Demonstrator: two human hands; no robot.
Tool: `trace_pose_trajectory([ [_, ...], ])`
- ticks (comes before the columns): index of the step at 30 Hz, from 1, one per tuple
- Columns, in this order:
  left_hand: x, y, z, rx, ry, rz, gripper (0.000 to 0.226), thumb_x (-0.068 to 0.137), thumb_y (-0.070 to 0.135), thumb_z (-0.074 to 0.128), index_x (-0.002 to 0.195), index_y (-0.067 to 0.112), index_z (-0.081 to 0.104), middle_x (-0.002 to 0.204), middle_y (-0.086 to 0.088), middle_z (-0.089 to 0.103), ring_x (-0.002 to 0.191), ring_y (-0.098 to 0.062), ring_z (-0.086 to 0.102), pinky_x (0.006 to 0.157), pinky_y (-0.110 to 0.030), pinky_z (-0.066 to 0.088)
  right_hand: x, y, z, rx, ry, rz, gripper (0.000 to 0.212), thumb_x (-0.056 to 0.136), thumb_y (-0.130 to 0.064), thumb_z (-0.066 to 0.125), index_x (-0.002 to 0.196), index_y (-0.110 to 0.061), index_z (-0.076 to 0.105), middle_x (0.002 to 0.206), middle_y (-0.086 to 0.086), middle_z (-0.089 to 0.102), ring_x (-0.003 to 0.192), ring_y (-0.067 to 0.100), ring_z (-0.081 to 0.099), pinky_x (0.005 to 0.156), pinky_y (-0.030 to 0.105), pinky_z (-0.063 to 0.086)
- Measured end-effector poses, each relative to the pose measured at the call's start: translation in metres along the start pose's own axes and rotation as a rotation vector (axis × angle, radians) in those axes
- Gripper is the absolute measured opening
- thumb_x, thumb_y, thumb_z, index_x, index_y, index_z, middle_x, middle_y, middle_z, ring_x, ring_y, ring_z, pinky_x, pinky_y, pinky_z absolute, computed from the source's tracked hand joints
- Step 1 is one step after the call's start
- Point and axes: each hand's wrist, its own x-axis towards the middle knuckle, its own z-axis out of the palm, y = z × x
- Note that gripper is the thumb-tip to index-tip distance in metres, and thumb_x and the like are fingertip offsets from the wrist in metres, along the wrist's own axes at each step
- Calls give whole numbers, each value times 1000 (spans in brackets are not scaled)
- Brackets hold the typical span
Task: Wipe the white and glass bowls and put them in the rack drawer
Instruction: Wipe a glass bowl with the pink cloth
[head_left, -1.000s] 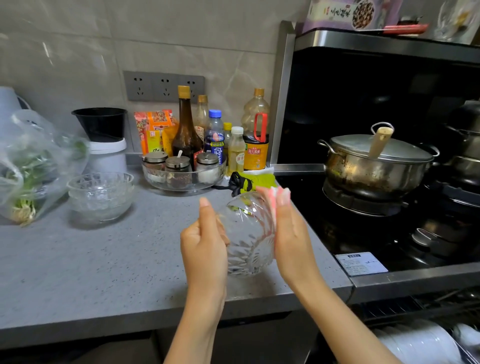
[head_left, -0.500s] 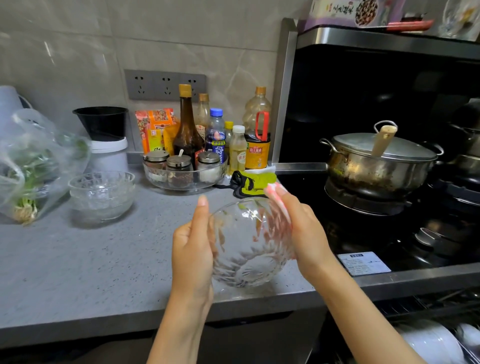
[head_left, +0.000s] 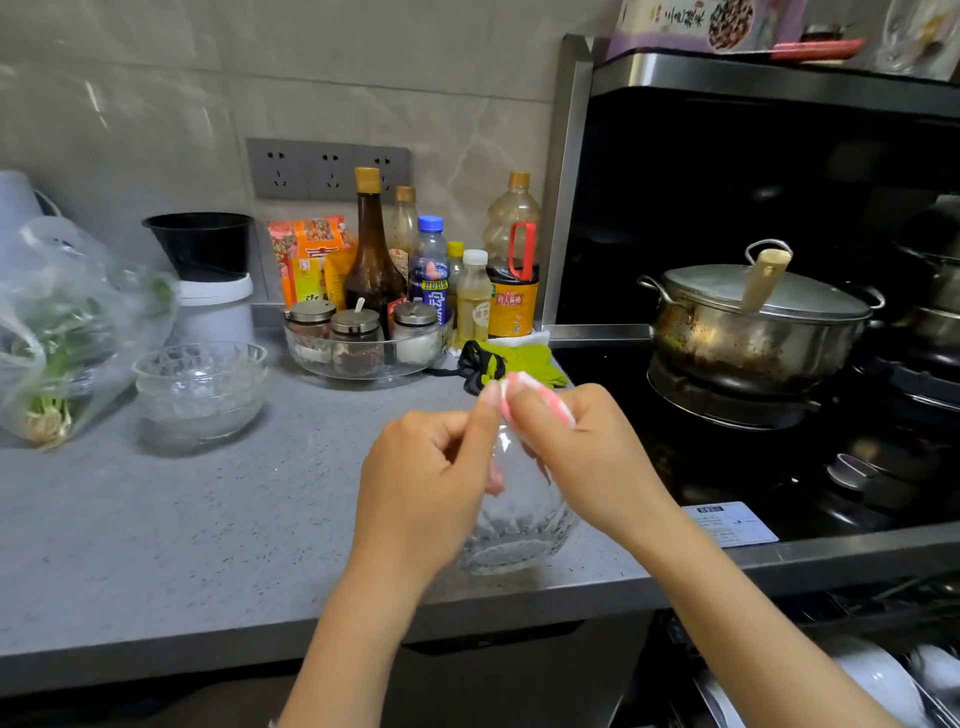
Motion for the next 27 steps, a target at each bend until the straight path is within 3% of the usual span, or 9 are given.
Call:
trace_pose_trajectory([
  [5,-6,-4,5,-185,164,-158,65,87,52,49,40,13,29,40,4,21,39,-11,19,42,-23,21,-6,13,3,63,61,-74,63,103,-38,36,57,2,49,50,4,49,48,13,47,55,39,40],
  [8,-7,-12,10,-328,289,-342,65,93,42,49,49,-2,34,47,-4,21,44,-15,21,42,-20,22,-15,24,11,-75,62,-123,54,100,-50,24,103,-19,68,94,-10,67,93,1,61,83,30,48],
  [10,-8,-16,16,-383,352,-417,59,95,41,48,50,6,35,48,-4,25,45,-15,24,44,-23,24,-23,27,21,-206,103,-204,49,98,-50,24,129,-28,56,129,-16,56,126,-1,46,105,27,38],
  [12,-10,-17,25,-464,345,-462,59,96,43,46,47,10,46,48,-7,42,47,-19,39,48,-25,35,-28,26,32,-460,163,-325,50,100,-48,24,134,-26,53,141,-11,49,136,6,36,113,33,28],
  [15,-14,-11,34,-468,326,-457,61,97,44,43,43,17,52,47,-4,49,46,-15,46,47,-24,38,-23,25,33,-539,242,-394,45,99,-42,31,126,-23,62,133,-6,57,131,11,45,109,37,35],
  [19,-12,-10,29,-526,408,-512,57,94,52,47,49,19,35,53,-6,32,51,-17,31,52,-27,29,-13,31,19,-114,255,-267,44,99,-40,26,120,-24,61,117,-13,62,116,4,55,95,33,46],
  [21,-11,-15,26,-539,420,-535,57,94,50,46,48,19,35,53,-6,30,52,-18,29,53,-27,29,-19,35,21,-34,258,-218,45,101,-41,23,129,-26,55,126,-13,59,123,4,51,102,35,44],
  [24,-12,-15,27,-549,351,-503,61,95,50,44,61,-1,50,65,-10,46,59,-23,39,56,-30,35,-30,33,33,-320,267,-308,48,102,-44,21,139,-27,46,144,-10,47,137,6,36,111,39,34],
  [27,-11,-11,29,-462,275,-447,68,94,49,43,67,-12,52,60,-14,50,55,-21,43,53,-30,36,-23,25,32,-498,275,-365,48,100,-44,28,126,-22,62,130,-7,59,128,10,48,103,40,41],
])
